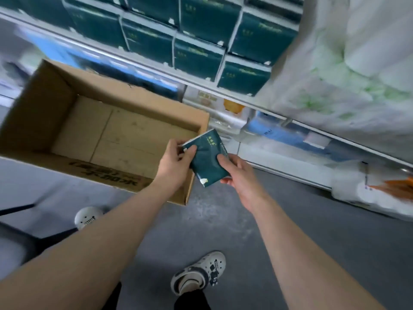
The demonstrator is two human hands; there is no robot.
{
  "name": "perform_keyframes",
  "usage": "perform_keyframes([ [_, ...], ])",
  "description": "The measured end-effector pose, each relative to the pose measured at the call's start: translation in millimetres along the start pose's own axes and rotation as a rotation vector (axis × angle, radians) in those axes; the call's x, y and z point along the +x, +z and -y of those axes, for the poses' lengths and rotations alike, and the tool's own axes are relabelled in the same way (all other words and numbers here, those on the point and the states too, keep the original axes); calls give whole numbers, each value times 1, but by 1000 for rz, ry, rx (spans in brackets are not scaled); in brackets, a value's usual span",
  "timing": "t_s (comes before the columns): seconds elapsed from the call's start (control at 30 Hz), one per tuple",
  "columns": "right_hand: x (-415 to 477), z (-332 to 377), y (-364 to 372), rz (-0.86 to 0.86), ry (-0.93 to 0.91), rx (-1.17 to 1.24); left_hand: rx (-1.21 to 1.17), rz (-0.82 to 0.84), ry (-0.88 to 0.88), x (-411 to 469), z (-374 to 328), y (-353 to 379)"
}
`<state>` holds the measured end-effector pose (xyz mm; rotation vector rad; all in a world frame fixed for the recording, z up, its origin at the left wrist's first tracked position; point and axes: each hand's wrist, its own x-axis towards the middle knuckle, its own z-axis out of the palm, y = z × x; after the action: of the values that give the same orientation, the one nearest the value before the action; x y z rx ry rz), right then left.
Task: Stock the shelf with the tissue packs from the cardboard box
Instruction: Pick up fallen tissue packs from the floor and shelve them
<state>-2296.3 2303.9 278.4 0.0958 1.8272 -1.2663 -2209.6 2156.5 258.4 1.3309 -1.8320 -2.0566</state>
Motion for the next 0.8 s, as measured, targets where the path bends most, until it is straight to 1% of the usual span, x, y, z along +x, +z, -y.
perform_keyframes([
  [0.13,15,44,67,51,-93,-23,-58,-80,66,17,-24,-73],
  [0.23,26,76,124,88,-173,-98,27,-179,144,34,-40,-132],
  [0.33,37,106,178,107,-248,-151,100,-282,174,52,-53,-189],
  [0.43,48,133,229,117,-295,-148,115,-345,186,67,-67,-242],
  [0.6,68,168,307,119,-407,-246,64,-383,183,89,-87,-320],
  [0.8,82,198,357,110,-484,-363,84,-411,206,97,-104,-371],
])
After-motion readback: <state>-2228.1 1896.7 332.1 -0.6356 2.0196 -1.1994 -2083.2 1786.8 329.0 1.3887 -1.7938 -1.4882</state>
